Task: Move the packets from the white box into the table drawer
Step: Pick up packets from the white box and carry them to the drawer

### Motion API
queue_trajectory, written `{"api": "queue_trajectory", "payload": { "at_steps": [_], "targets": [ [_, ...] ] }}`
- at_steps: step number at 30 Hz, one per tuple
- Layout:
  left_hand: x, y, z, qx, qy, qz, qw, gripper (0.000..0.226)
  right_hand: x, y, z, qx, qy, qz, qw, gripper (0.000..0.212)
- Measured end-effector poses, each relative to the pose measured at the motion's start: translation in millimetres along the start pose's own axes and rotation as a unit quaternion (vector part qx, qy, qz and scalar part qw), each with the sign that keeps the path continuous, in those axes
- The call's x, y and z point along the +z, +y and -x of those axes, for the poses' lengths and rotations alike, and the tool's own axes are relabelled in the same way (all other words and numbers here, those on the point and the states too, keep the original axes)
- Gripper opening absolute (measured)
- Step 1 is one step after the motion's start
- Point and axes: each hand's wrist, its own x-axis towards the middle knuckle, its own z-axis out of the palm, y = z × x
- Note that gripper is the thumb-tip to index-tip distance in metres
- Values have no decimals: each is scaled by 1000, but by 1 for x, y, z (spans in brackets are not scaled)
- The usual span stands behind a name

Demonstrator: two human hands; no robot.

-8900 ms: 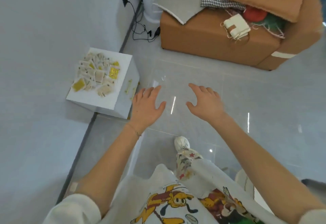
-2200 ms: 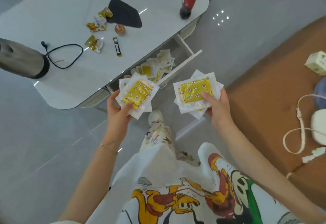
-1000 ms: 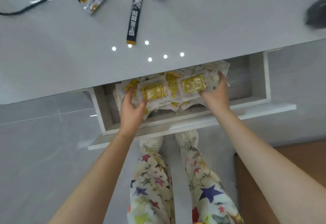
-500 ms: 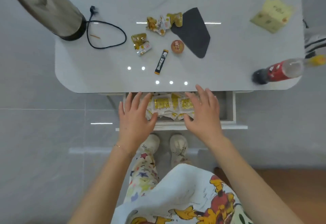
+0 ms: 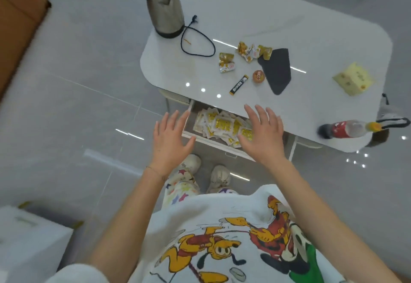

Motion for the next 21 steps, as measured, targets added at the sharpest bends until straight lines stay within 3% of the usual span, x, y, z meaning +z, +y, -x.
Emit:
{"api": "queue_trajectory", "payload": {
  "at_steps": [10, 21],
  "targets": [
    [-67, -96, 84, -158, 104, 58, 980, 74, -10, -157, 7, -198, -19, 10, 980, 73],
    [-138, -279, 171, -308, 214, 156, 914, 84, 28, -387, 6, -319, -74, -17, 945, 79]
  ]
}}
